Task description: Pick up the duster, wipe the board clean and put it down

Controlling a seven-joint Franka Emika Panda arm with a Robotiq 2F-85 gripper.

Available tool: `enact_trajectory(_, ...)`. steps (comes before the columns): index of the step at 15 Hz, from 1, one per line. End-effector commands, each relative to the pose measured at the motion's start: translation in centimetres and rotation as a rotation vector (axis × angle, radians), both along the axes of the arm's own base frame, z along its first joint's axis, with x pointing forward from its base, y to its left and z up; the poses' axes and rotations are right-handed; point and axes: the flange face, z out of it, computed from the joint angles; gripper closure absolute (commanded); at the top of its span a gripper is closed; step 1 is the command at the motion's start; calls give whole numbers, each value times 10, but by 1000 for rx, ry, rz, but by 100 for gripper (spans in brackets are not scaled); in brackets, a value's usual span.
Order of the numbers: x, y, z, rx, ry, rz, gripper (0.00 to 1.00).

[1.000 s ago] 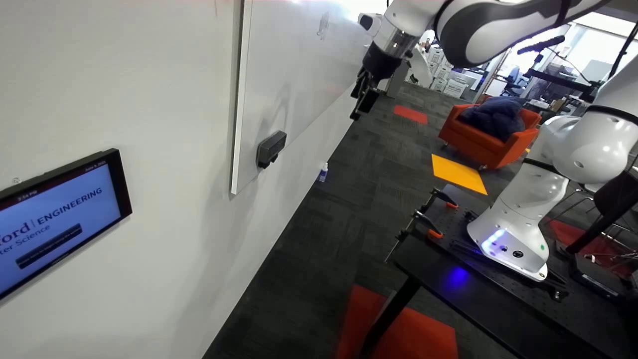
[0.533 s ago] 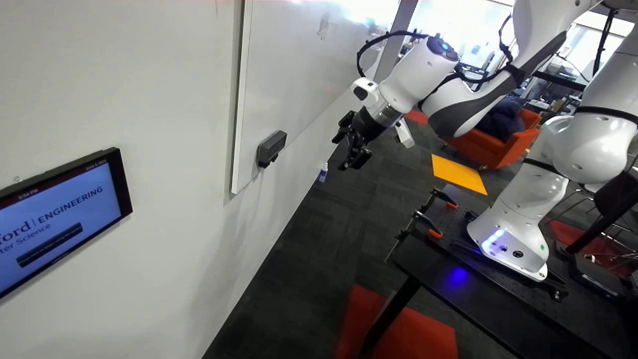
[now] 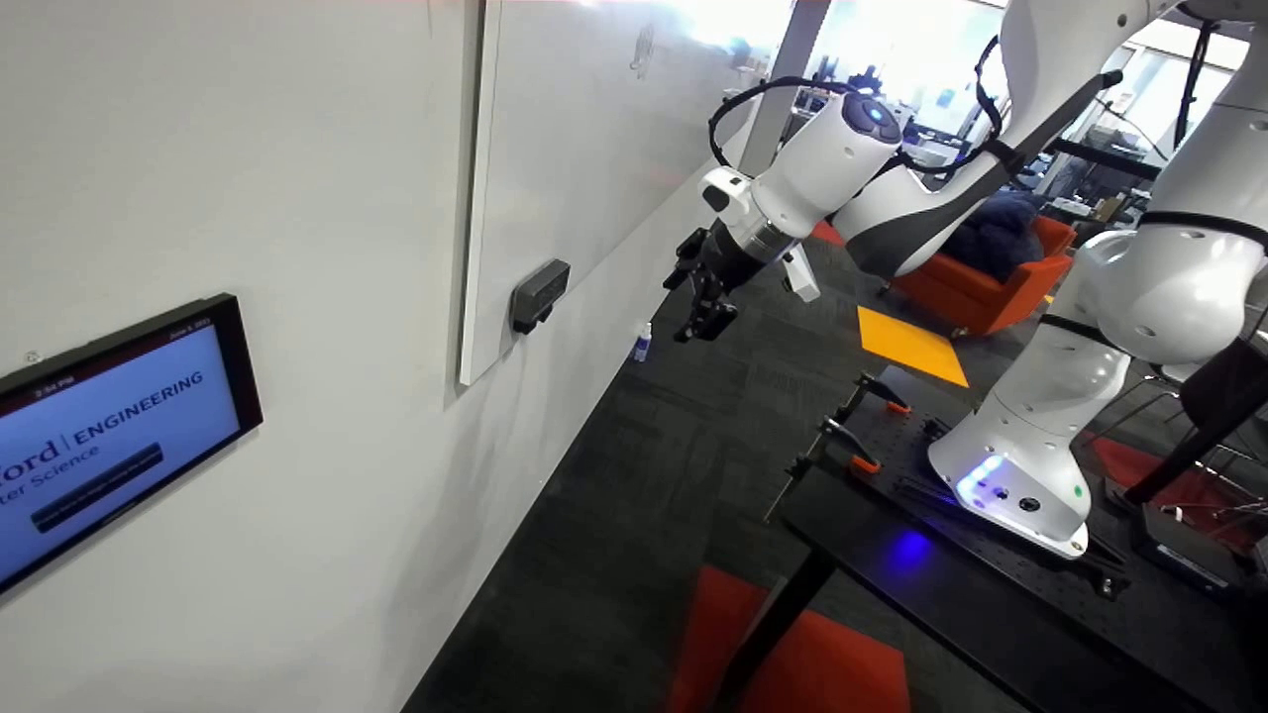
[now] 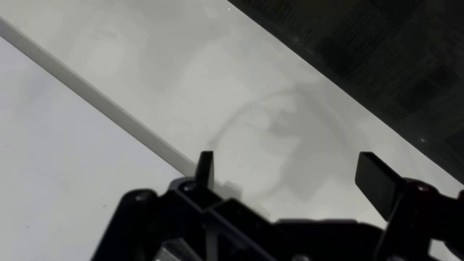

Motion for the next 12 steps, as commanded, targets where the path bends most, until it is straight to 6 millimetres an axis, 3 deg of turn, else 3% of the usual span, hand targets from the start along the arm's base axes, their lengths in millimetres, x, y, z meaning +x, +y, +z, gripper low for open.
enact_trajectory(1,-9,14,2,-69,-88,111,0)
enact_trajectory(8,-48,59,9,-93,-361,404,0)
enact_trajectory(10,-58,71,2,-92,-439,477,0)
enact_trajectory(12,-67,74,-20,-93,-504,523,0)
